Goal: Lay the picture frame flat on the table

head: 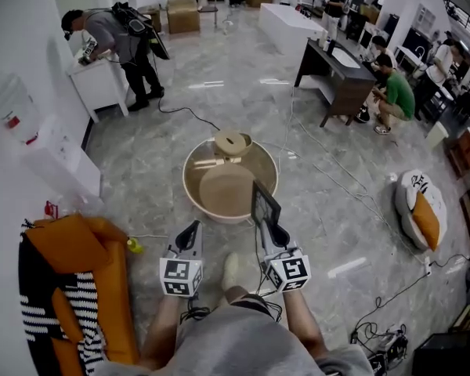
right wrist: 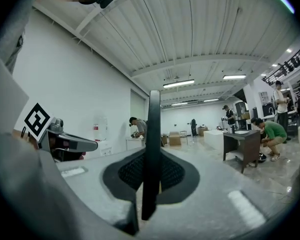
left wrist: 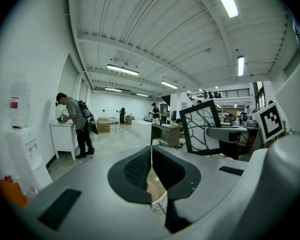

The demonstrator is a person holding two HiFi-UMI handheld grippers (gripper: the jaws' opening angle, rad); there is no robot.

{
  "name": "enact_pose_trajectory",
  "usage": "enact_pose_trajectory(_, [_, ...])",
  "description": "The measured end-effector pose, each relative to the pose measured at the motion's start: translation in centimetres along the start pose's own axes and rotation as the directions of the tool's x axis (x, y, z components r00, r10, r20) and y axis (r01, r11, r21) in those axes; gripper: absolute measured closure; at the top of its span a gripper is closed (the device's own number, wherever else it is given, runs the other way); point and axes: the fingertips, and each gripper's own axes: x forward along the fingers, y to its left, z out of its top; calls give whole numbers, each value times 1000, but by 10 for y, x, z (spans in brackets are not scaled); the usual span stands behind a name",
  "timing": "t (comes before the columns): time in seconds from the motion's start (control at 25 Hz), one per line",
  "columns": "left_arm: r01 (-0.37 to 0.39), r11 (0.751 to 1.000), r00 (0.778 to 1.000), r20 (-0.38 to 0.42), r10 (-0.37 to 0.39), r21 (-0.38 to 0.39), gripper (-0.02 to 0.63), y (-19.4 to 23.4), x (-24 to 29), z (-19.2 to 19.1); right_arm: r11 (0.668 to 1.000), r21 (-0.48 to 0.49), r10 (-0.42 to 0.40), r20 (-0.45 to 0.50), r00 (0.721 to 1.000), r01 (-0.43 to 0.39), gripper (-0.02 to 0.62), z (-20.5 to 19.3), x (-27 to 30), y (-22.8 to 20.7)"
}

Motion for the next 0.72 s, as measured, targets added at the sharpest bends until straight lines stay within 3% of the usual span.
enact_pose_trajectory(0.72, [-66,997,996,-57,64,-33,584,74,129,16,993,78,93,-61,994,-88,565,-22,157,-59])
